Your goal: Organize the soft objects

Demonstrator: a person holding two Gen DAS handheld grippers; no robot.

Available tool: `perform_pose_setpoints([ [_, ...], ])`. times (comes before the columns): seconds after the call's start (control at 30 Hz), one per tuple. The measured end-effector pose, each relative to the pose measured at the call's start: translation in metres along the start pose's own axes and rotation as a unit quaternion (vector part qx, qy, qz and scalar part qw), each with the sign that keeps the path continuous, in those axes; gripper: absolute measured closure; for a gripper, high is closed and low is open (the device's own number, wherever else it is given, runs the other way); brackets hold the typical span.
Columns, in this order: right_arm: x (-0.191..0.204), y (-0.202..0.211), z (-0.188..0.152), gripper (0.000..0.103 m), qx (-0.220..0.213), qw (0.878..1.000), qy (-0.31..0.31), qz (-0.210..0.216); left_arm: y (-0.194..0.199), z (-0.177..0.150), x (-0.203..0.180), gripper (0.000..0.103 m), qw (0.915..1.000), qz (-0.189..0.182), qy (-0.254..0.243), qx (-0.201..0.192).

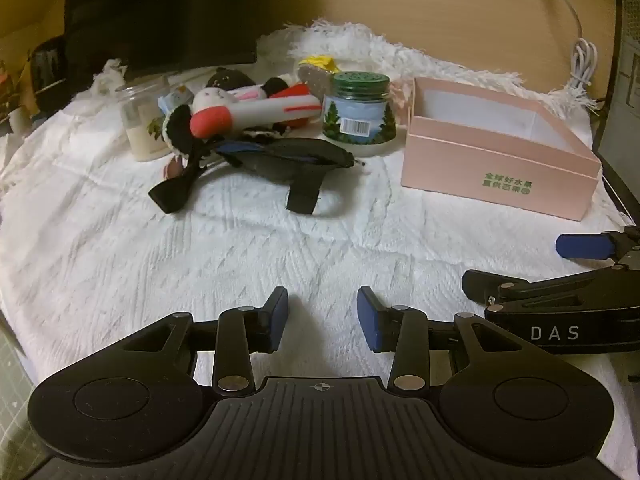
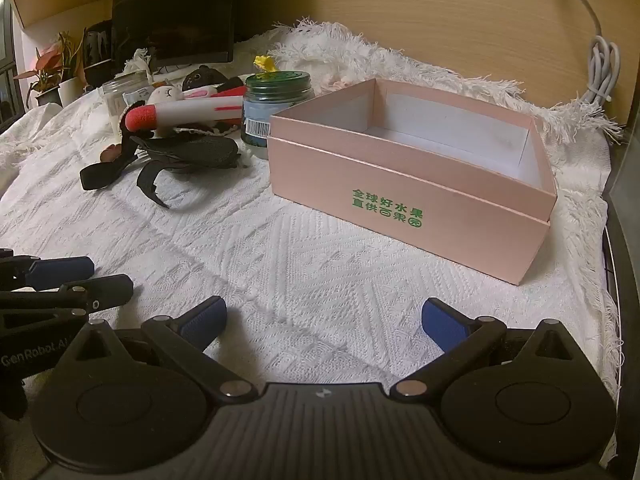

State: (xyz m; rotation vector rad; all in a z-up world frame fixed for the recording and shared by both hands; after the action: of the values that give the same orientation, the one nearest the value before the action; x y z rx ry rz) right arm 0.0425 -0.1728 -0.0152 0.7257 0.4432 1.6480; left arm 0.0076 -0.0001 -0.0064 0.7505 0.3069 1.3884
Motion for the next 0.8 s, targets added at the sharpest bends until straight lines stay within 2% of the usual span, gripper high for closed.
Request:
perform_pose_setpoints([
  [0.8, 0.0001, 0.0, 0.0001, 0.0, 0.0, 1.0, 0.0, 0.0, -0.0033, 0.0031, -0.0009, 0.06, 1.0, -0.006, -0.001, 0.008],
])
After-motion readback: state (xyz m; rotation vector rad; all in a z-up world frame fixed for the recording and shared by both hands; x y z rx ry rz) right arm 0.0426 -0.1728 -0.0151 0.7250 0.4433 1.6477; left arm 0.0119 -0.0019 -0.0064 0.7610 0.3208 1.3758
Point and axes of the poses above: each gripper's, at about its wrist camera, not at the fingertips, and y roughly against the way its jaws point, x to its left, z to its top, the point moved 1 cm from there along -y, roughly the way its jaws point, and after that the axes turned 15 degrees about -y, right-handed, at the moved point
